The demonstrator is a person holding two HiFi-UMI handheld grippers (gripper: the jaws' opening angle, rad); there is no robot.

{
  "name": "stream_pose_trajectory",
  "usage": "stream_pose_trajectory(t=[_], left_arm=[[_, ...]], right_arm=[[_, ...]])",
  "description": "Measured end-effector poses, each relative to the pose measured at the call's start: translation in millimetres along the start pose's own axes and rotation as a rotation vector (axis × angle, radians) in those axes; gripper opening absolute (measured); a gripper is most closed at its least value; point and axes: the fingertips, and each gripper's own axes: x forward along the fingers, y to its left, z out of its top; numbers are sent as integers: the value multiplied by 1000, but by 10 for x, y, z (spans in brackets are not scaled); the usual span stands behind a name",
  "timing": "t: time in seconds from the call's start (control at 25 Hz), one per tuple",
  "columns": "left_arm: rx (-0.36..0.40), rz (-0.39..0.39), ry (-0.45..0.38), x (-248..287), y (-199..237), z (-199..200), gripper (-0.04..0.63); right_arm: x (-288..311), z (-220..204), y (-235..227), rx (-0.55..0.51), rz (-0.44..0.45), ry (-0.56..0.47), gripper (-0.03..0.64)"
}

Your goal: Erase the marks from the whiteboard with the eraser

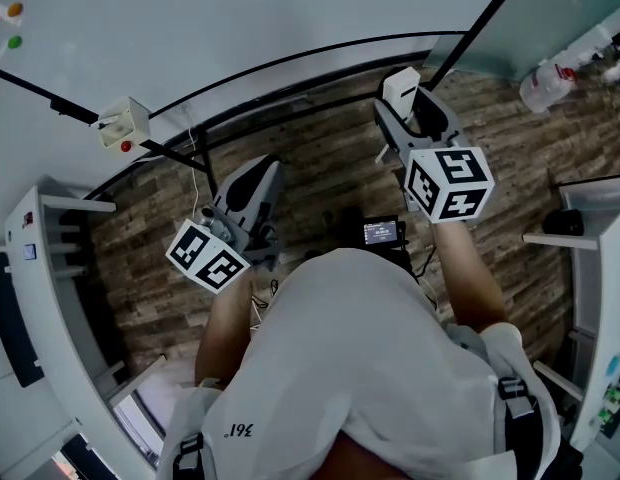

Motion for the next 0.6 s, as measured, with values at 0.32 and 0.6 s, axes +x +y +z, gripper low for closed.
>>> stream_pose_trajectory(t=[0.32, 0.6], left_arm=[[0, -14, 11, 39, -72, -15, 18], [7, -20, 11, 85, -40, 24, 19]], right_arm=[[-48, 1, -5, -10, 0, 6, 272], [-2, 32, 3, -25, 8, 5, 272]])
